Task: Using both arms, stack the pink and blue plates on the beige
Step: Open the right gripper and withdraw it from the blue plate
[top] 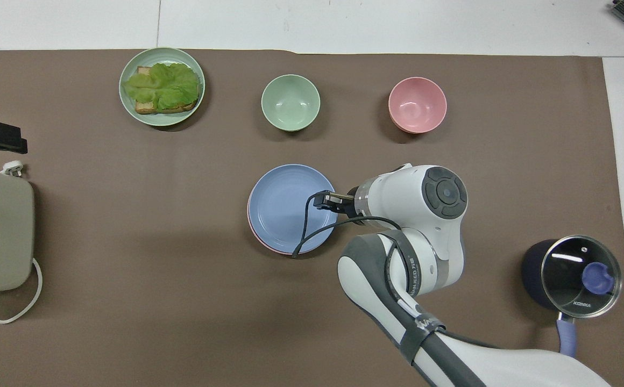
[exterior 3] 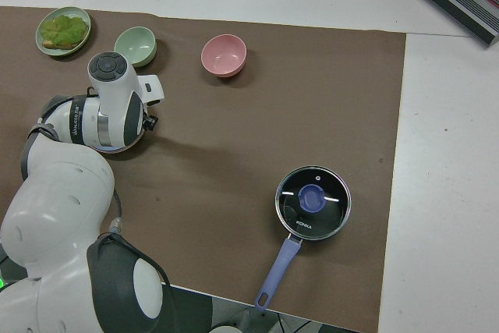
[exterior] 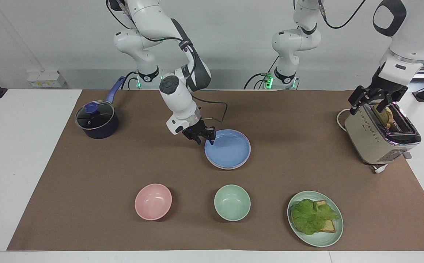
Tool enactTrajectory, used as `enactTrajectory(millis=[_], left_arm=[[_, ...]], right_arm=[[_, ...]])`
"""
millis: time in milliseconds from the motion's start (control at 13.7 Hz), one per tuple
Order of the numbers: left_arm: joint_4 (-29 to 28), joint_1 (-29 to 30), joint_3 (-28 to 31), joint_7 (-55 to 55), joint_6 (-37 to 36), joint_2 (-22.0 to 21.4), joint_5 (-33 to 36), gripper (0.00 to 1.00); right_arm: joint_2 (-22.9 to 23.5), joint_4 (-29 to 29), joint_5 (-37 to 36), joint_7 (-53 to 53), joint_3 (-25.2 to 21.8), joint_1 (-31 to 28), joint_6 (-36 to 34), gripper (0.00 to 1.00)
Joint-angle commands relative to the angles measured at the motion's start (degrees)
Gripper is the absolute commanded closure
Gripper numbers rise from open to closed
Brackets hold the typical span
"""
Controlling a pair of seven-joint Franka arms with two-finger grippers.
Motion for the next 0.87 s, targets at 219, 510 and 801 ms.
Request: enactTrajectory(millis=[219, 510, 801], left_arm=[[-0.04, -0.75, 0.03, 0.28, -0.82, -0.57, 0.75, 0.00], [0.05, -2.07, 0.12, 0.36, -0.74, -0.48, 0.75, 0.00], [0.05, -3.39, -0.06, 0.36, -0.74, -0.48, 0.75, 0.00]], right_arm=[[-9.75, -0.32, -9.21, 1.17, -0.85, -7.65, -11.23, 0.00], [-15.99, -0.23, -19.54, -0.31, -0.76, -15.64, -18.28, 0.00], [-19.26, 9.56, -19.81, -5.67, -0.85, -22.68, -33.26, 0.00]])
